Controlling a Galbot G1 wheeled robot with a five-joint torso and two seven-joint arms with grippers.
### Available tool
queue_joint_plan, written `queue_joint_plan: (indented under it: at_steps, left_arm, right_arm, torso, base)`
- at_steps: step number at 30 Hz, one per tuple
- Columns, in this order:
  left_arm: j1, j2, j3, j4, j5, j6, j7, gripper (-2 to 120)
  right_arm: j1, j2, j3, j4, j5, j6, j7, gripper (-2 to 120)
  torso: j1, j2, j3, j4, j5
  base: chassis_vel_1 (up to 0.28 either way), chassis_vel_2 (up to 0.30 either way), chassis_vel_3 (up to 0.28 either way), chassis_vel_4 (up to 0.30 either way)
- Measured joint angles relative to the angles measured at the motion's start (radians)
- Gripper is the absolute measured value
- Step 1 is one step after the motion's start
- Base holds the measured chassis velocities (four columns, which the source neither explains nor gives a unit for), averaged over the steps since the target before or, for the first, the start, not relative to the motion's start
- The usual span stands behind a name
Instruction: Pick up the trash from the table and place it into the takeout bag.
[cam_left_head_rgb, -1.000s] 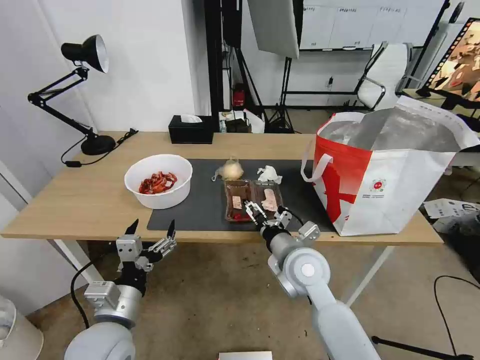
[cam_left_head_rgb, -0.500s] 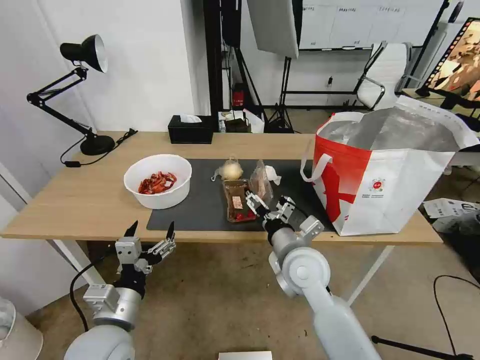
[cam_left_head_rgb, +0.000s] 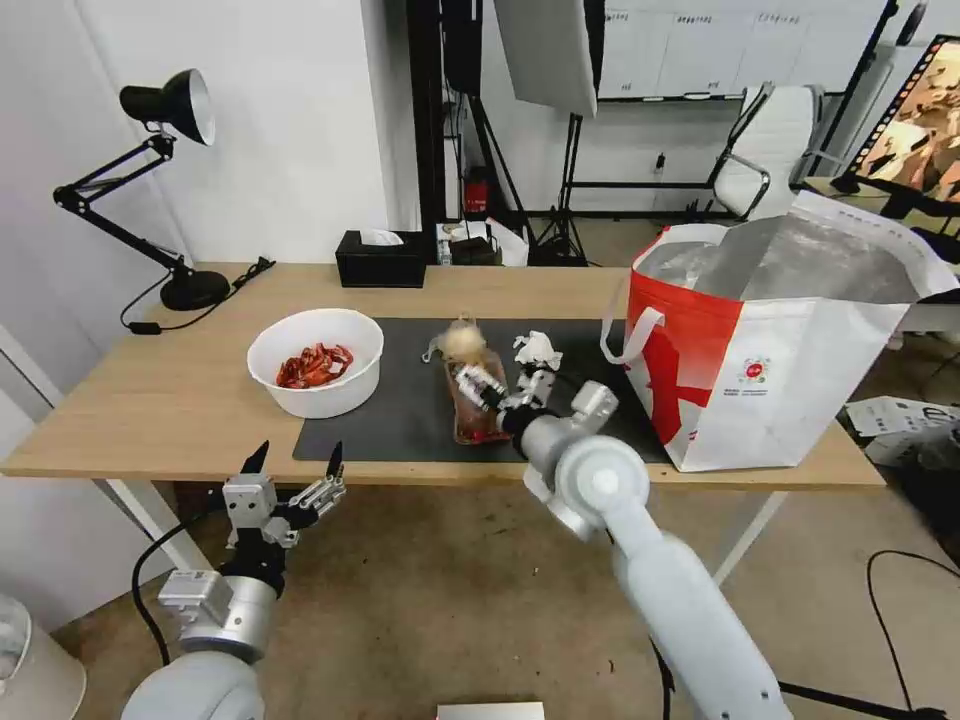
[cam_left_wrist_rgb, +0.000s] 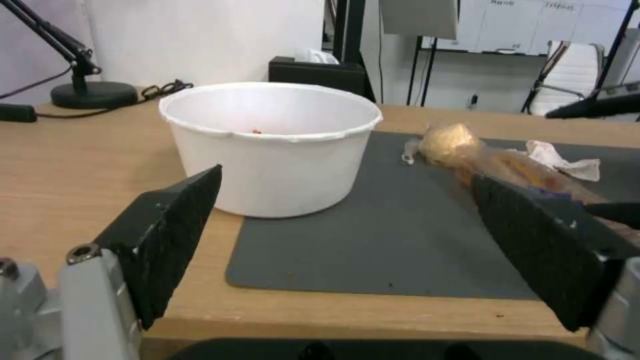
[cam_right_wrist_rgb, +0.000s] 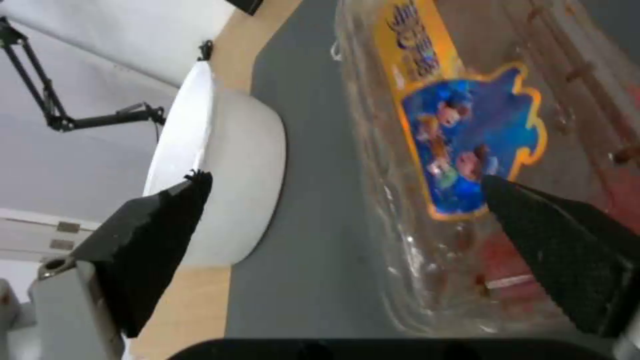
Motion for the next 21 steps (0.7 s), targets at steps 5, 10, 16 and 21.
queue_joint_plan:
  at_steps: [5,10,16,21]
  left_arm:
    - [-0.001,0.004,-0.009,-0.004,-0.006,-0.001,0.001,100]
    - [-0.001,0.010,-0.013,-0.005,-0.015,-0.003,0.001,100]
    - [-0.016,0.020,-0.003,-0.012,-0.045,-0.004,0.000,100]
    - [-0.062,0.040,0.015,-0.009,-0.118,0.010,-0.004,100]
  right_arm:
    - [0.021,-0.028,0.003,0.002,-0.021,0.034,-0.107,100]
    - [0.063,-0.101,-0.023,0.013,-0.213,0.038,-0.286,100]
    - [0.212,-0.325,-0.163,-0.101,-0.640,0.022,-0.712,86]
    - [0.269,-0.379,-0.215,-0.180,-0.742,0.008,-0.869,66]
  torso:
    - [0.000,0.000,0.000,-0.0001,0.0002]
    - [0.000,0.000,0.000,-0.0003,0.0003]
    - [0.000,0.000,0.000,-0.0002,0.0002]
    - [0.000,0.000,0.000,-0.0002,0.0001]
  base:
    - [0.000,0.000,0.000,0.000]
    - [0.000,0.000,0.000,0.000]
    - [0.000,0.000,0.000,0.000]
    - [0.000,0.000,0.000,0.000]
